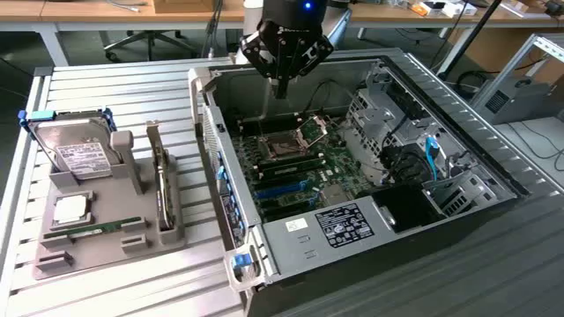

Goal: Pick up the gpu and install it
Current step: 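Reach for the gpu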

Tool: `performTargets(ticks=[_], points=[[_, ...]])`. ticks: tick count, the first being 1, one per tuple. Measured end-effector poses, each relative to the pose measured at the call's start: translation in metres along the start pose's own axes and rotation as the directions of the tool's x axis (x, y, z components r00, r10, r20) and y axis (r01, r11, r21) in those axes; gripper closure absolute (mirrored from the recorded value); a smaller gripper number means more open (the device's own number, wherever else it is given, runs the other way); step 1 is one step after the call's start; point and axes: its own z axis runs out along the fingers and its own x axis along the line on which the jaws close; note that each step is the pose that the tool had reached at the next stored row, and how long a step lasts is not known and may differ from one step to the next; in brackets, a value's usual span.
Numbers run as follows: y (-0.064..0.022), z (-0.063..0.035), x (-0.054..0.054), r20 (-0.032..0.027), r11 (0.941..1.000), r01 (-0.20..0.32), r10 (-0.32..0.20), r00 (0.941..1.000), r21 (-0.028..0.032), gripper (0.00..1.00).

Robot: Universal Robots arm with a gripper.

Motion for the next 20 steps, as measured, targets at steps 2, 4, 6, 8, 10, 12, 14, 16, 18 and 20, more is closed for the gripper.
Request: performTargets(ticks=[2,4,6,8,10,12,14,16,18,20], points=[[0.0000,0.0000,0.000,0.0000,1.0000,0.000,0.000,1.0000,0.0000,0.89],[0.0000,0.0000,0.000,0.0000,1.0000,0.000,0.000,1.0000,0.0000,0.89],[0.0000,0.0000,0.000,0.0000,1.0000,0.000,0.000,1.0000,0.0000,0.89],[0.0000,0.0000,0.000,0.0000,1.0000,0.000,0.000,1.0000,0.0000,0.89],[0.0000,0.0000,0.000,0.0000,1.0000,0.000,0.000,1.0000,0.0000,0.89],[0.0000,0.0000,0.000,0.0001,1.0000,0.000,0.000,1.0000,-0.0001,0.89],[-0.0001,0.0000,0.001,0.0001,1.0000,0.000,0.000,1.0000,-0.0001,0.89],[-0.0004,-0.0002,0.005,0.0000,1.0000,0.000,0.000,1.0000,0.0000,0.89],[-0.0007,-0.0002,0.009,0.0000,1.0000,0.000,0.000,1.0000,-0.0005,0.89],[-0.0009,-0.0003,0.012,-0.0001,1.0000,0.000,0.000,1.0000,-0.0017,0.89]])
